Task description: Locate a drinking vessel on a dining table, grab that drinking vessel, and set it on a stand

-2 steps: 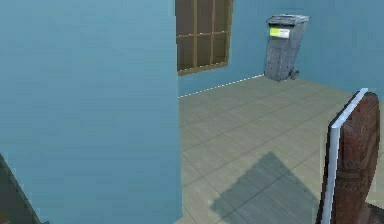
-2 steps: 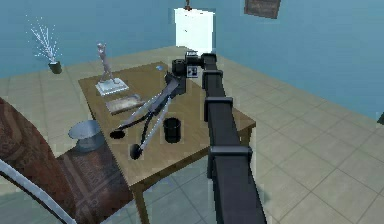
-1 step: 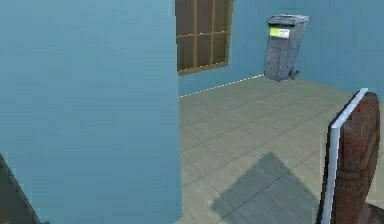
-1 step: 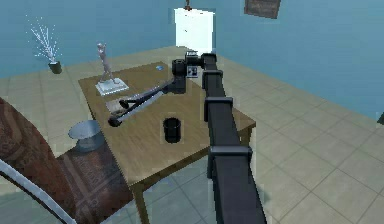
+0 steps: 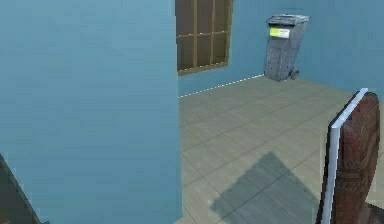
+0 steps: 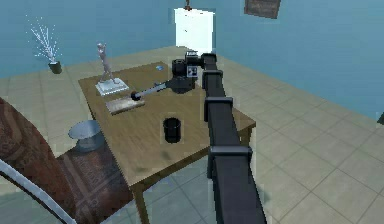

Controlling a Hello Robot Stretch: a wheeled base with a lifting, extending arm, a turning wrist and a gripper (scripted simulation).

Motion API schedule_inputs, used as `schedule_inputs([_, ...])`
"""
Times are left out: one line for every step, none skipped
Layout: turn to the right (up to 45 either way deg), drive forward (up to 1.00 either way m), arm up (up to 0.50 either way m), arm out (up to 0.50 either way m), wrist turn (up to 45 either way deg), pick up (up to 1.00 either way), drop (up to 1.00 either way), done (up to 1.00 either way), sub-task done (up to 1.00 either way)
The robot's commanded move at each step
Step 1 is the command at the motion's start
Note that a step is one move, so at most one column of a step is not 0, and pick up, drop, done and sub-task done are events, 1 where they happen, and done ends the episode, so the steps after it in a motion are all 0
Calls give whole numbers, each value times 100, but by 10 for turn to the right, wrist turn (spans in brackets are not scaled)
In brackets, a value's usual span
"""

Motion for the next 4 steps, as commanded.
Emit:
schedule_inputs([0,0,0,0,210,0,0,0,0])
schedule_inputs([0,0,-30,0,0,0,0,0,0])
schedule_inputs([0,0,0,0,0,100,0,0,0])
schedule_inputs([0,0,10,0,0,0,0,0,0])
